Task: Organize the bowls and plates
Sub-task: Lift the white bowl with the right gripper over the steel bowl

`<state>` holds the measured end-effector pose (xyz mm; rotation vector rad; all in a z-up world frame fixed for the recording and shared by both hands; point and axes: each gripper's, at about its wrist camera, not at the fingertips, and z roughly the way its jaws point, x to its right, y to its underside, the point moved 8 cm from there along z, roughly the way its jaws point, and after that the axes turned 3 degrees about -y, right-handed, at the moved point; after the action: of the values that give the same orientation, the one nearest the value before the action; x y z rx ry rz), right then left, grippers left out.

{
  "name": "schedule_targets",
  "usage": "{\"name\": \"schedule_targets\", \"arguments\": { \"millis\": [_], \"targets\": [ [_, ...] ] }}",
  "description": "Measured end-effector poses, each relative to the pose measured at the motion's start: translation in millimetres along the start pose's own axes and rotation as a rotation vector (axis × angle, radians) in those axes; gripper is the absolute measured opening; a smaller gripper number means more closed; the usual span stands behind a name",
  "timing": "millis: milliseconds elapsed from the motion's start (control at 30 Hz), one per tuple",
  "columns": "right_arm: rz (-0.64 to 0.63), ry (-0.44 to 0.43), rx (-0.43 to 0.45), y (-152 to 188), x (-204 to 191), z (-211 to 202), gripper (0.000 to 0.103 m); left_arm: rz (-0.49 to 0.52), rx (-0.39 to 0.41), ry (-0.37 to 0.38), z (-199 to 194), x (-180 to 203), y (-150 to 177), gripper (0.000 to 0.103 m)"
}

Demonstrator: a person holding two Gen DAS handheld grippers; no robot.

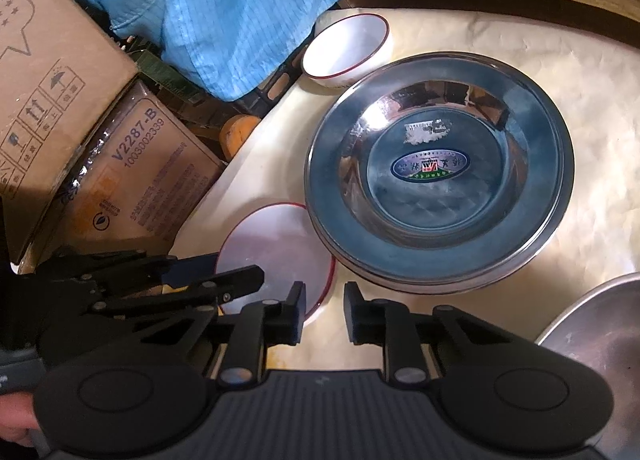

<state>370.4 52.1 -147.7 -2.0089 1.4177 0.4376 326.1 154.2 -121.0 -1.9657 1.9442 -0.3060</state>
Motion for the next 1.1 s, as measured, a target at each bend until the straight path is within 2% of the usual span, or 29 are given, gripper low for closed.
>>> {"name": "schedule_targets", "arguments": {
  "millis": [167,367,700,1100],
  "targets": [
    [-0.011,-0.002,-0.004,0.8,-1.8,2.0,0.016,-0.014,-0.019,0.009,3.4,-1.7,2.7,0.014],
    [-0.042,0.008,-0.021,2.2,-4.5,3.8,0.014,-0.037,-0.032,0.011,2.9,-1.5,8.0,0.013],
    [-0.089,-0.029,-0.126,19.5,-5.8,-5.4,0.010,-0.072,-0.058,0.015,-9.7,3.1,18.2,0.008],
    [-0.130,-0.047,-0.127,29.1,5.8,-36.7,0.010,-0.141,-0.070,0.046,-30.9,27.5,40.3,0.008]
  ]
}}
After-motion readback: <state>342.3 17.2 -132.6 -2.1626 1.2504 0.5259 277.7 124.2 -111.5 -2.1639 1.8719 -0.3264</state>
